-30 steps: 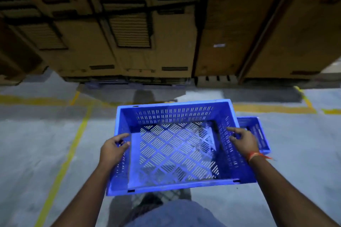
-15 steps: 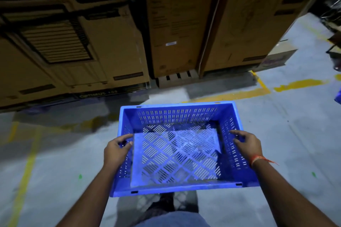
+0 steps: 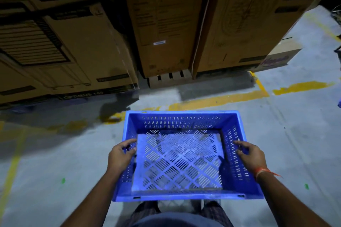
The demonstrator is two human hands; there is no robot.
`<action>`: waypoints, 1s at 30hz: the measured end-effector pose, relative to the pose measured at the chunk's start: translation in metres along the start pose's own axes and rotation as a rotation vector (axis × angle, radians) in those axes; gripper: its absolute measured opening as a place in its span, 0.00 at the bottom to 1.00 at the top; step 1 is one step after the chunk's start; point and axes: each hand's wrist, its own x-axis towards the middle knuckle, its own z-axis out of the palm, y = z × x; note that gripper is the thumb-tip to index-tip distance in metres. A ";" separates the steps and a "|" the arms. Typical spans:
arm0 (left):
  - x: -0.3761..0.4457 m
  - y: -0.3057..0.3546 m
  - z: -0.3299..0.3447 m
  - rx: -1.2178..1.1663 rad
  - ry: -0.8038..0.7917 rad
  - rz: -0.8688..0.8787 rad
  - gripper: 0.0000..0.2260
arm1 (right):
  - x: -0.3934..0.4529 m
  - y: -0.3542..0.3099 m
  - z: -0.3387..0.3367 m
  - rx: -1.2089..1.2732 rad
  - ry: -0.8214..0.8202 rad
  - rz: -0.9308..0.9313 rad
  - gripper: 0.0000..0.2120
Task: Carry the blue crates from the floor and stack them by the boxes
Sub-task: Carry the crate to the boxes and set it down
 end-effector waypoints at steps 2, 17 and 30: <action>-0.004 0.014 0.024 0.019 0.028 -0.006 0.14 | 0.024 0.018 -0.012 -0.014 -0.033 -0.012 0.18; -0.038 0.016 0.173 0.082 0.082 -0.106 0.18 | 0.139 0.137 -0.030 -0.180 -0.160 -0.163 0.21; 0.095 -0.108 0.266 0.091 0.097 -0.129 0.19 | 0.254 0.203 0.109 -0.247 -0.210 -0.209 0.22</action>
